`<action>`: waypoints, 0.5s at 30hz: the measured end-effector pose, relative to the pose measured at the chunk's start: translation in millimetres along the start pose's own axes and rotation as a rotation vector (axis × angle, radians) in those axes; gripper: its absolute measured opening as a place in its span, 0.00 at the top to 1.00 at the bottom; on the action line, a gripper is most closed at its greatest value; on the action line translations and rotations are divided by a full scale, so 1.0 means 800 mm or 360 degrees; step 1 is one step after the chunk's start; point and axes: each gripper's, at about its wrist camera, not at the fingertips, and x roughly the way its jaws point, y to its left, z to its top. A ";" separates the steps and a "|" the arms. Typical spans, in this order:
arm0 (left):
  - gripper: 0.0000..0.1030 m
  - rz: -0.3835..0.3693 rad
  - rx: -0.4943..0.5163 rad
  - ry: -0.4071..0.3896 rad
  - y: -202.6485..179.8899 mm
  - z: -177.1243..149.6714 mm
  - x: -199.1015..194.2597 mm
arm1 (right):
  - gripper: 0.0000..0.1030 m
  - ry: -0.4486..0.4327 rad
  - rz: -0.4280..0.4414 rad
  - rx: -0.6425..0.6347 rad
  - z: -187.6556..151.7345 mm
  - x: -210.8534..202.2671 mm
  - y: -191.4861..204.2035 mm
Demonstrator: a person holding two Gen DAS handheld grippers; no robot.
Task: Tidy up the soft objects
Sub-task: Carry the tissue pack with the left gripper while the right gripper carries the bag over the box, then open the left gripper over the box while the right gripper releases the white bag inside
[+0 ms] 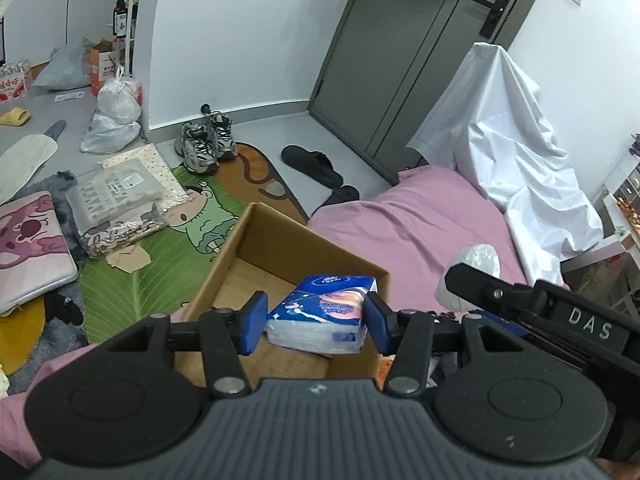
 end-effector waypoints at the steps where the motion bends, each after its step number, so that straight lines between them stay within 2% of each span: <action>1: 0.50 0.0006 -0.0006 0.0001 0.002 0.002 0.003 | 0.60 0.0004 0.0008 -0.0003 0.000 0.004 0.002; 15: 0.50 0.0102 0.0016 0.0050 0.026 0.019 0.056 | 0.60 0.0071 0.0066 0.0015 -0.011 0.047 -0.008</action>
